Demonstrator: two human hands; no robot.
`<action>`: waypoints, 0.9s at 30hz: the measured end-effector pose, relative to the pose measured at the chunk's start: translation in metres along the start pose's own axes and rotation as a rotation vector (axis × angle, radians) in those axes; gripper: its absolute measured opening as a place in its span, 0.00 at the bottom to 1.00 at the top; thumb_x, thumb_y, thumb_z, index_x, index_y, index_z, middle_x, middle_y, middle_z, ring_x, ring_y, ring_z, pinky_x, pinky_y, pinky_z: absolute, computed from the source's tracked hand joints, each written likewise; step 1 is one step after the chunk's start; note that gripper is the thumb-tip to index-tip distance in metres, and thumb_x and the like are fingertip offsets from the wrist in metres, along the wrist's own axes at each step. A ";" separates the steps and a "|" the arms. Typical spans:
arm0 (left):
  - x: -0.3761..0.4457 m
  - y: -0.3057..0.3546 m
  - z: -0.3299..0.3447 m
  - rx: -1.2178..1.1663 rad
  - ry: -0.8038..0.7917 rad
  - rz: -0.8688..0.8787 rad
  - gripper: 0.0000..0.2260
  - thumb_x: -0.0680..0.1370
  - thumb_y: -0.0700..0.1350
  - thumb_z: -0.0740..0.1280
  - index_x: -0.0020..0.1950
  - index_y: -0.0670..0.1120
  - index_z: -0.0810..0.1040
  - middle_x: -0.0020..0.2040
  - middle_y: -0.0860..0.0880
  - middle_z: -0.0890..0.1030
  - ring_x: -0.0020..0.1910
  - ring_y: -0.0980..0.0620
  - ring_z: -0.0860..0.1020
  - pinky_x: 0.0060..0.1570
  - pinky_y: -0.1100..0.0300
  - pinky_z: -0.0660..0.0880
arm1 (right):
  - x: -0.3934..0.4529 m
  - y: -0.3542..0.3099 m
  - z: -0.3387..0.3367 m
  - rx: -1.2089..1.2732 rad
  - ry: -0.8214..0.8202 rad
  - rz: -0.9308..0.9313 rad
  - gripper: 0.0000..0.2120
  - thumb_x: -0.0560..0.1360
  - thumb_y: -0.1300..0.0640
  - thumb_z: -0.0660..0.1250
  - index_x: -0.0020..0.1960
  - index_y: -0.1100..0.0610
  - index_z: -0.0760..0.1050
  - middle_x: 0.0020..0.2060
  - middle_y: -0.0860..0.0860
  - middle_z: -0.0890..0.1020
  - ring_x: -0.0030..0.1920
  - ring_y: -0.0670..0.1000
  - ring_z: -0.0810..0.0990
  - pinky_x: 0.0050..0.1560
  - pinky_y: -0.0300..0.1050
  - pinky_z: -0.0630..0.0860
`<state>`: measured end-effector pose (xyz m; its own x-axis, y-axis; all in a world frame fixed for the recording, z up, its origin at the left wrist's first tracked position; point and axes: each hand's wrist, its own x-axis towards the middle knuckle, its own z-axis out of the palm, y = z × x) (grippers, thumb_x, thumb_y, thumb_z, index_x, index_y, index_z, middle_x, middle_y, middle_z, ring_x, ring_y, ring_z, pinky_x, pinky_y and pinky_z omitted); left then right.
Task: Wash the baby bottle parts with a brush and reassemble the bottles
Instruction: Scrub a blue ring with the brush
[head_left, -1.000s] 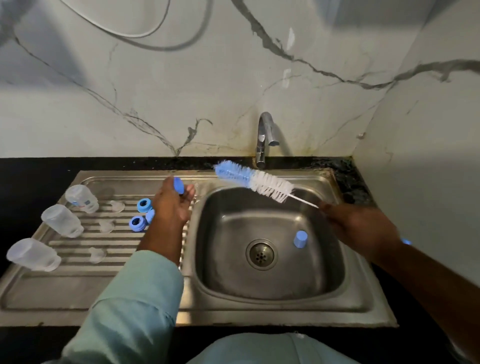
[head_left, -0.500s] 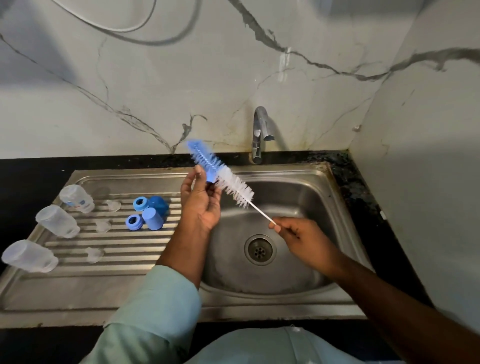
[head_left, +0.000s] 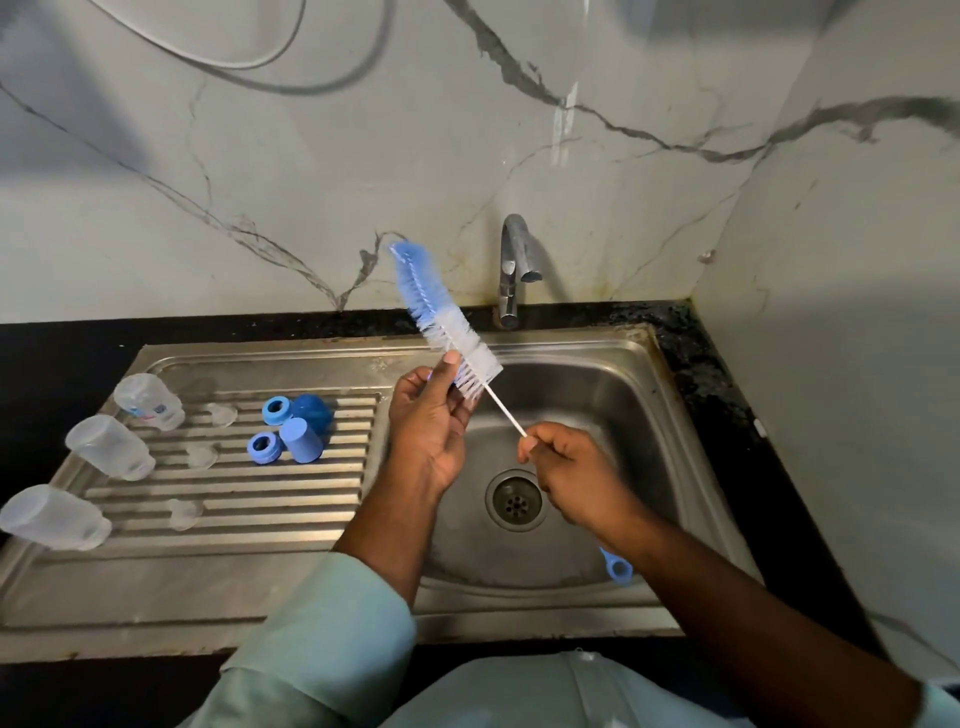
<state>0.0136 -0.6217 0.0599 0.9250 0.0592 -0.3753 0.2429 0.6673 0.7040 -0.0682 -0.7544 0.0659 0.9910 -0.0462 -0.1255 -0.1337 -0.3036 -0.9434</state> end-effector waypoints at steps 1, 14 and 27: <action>0.001 0.001 -0.001 -0.008 0.009 0.008 0.10 0.75 0.37 0.71 0.48 0.47 0.71 0.43 0.44 0.85 0.42 0.48 0.83 0.45 0.55 0.80 | 0.001 0.001 0.000 0.010 0.011 0.011 0.11 0.80 0.66 0.57 0.40 0.61 0.72 0.17 0.40 0.69 0.19 0.40 0.69 0.22 0.30 0.65; -0.007 -0.005 -0.003 -0.038 -0.070 -0.051 0.04 0.79 0.39 0.65 0.54 0.43 0.76 0.43 0.44 0.85 0.43 0.50 0.84 0.49 0.56 0.80 | 0.009 0.015 -0.002 -0.027 0.084 -0.006 0.13 0.79 0.64 0.60 0.37 0.56 0.73 0.20 0.41 0.72 0.22 0.39 0.70 0.24 0.29 0.65; -0.009 -0.004 -0.011 0.290 0.046 0.111 0.07 0.83 0.47 0.60 0.51 0.48 0.77 0.52 0.45 0.83 0.49 0.48 0.81 0.40 0.57 0.77 | 0.006 0.036 -0.003 -0.131 0.112 -0.064 0.10 0.78 0.64 0.63 0.39 0.57 0.78 0.30 0.44 0.77 0.31 0.37 0.74 0.38 0.32 0.68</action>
<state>0.0016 -0.6166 0.0541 0.9379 0.1582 -0.3089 0.2205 0.4156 0.8824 -0.0668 -0.7683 0.0317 0.9917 -0.1264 -0.0246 -0.0772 -0.4307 -0.8992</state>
